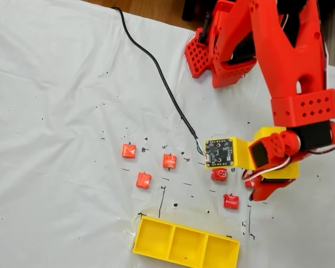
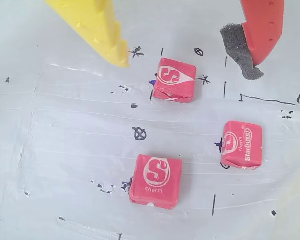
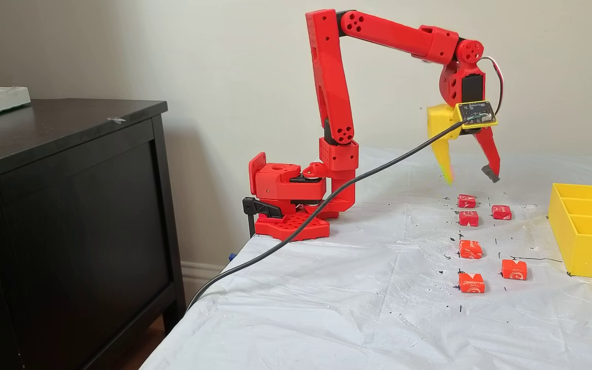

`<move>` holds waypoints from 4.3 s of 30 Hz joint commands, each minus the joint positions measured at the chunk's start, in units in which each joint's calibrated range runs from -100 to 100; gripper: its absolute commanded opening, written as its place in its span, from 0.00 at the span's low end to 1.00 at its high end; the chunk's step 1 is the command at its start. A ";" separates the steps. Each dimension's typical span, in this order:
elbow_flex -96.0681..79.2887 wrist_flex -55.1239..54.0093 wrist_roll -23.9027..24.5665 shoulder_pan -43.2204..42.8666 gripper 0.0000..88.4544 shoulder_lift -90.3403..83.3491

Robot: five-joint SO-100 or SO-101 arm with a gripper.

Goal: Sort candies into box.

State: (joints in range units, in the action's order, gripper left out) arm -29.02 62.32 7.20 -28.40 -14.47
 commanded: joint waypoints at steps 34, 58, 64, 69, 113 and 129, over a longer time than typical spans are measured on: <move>4.75 -5.88 -1.22 -2.58 0.37 8.11; 5.12 -6.70 -1.61 -3.03 0.09 12.77; 7.49 -1.54 -1.22 -2.30 0.00 7.60; 10.76 5.99 -1.86 -1.31 0.00 -3.60; 19.50 -24.30 -5.13 14.27 0.00 9.72; 19.41 -23.89 -4.84 14.00 0.32 10.06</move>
State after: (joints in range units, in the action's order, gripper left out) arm -11.16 39.25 2.56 -13.12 -1.99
